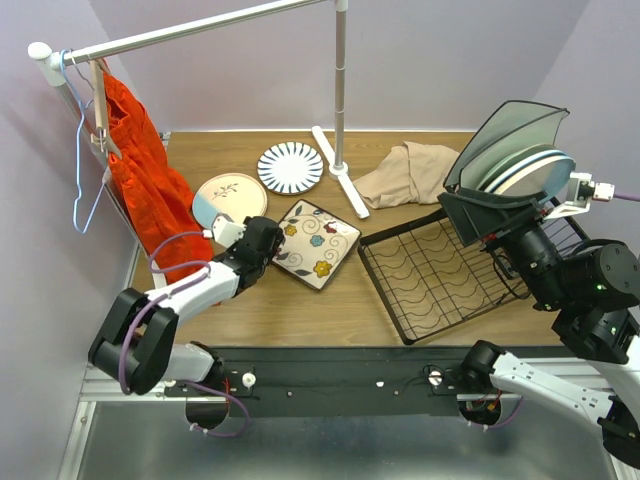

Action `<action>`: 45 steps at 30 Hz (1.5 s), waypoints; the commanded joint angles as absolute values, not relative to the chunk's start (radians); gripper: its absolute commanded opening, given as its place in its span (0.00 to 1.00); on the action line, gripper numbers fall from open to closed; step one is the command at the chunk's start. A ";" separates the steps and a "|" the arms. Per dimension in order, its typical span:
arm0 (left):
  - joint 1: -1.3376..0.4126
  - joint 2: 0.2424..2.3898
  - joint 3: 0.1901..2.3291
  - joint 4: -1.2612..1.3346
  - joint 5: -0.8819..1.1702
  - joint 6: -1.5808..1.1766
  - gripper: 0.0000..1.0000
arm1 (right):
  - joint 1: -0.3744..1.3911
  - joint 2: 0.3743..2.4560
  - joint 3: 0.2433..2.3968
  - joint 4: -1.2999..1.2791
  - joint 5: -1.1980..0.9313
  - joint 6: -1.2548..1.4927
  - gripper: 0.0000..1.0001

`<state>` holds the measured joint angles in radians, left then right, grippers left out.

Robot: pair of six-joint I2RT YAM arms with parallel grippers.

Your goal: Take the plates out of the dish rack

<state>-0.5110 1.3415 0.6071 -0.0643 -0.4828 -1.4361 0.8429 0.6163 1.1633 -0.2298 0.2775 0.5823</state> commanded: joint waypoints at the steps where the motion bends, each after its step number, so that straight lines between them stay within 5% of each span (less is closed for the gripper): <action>1: -0.511 1.261 0.638 -0.133 -0.545 -1.431 0.75 | 0.844 0.623 1.143 -0.238 0.311 0.581 0.99; 17: -0.522 1.078 0.698 -0.055 -0.433 -1.175 0.75 | 0.844 0.683 1.147 -0.261 0.341 0.604 1.00; 33: -0.751 1.052 0.807 0.310 -0.146 -0.556 0.73 | 0.845 0.838 1.374 -0.313 0.446 0.468 1.00; 45: -0.890 1.043 0.919 0.437 0.169 -0.394 0.72 | 0.844 0.808 1.404 -0.403 0.889 0.376 0.96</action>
<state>-0.8799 1.0492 0.8604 0.3981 0.0265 -0.4850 0.8433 0.8078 1.4204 -0.3149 0.6048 0.4305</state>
